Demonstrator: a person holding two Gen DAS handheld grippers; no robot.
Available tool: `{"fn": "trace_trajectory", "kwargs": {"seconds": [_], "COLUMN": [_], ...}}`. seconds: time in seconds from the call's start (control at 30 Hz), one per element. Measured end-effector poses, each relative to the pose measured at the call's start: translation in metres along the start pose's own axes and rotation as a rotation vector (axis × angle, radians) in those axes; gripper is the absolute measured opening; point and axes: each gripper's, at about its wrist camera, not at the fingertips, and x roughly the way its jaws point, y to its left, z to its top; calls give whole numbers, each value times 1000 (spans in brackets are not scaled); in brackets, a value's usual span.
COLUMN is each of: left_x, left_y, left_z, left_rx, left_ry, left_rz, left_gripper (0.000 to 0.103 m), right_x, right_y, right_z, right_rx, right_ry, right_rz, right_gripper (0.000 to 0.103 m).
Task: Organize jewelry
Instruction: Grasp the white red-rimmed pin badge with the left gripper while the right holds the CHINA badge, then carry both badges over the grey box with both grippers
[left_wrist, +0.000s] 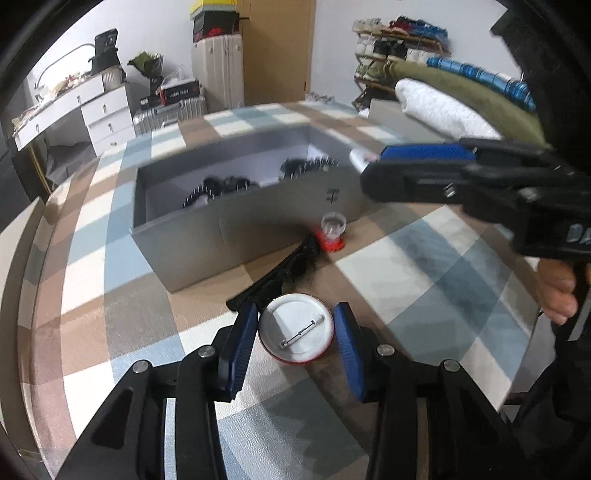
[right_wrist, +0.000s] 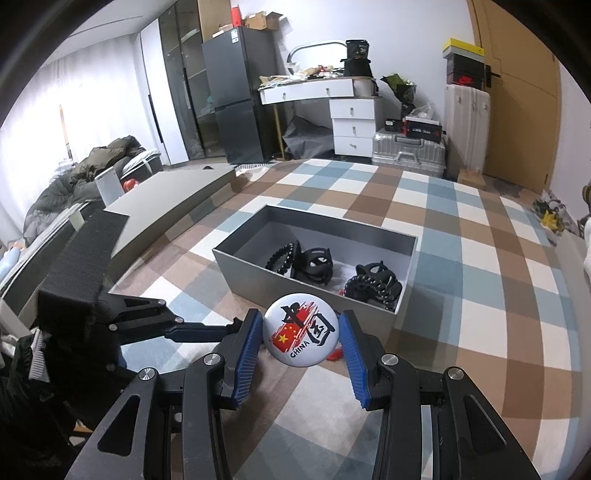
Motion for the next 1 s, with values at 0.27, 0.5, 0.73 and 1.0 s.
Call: {"fn": "trace_trajectory", "kwargs": {"seconds": [0.27,0.5,0.73,1.0], "left_x": [-35,-35,-35,-35], "left_y": [18,26,30,38], "left_z": [10,11,12,16], "left_rx": [-110,-139,-151,-165], "left_ry": [-192,-209,-230,-253], "left_rz": [-4,9,23,60], "left_gripper": [37,37,37,37], "right_x": [-10,-11,-8,-6], "right_y": [-6,-11,-14,-22], "right_z": [3,5,4,1], "right_rx": [31,57,69,104], "right_ry": [-69,-81,-82,-109], "right_rz": [8,8,3,1], "right_gripper": [42,42,42,42]}}
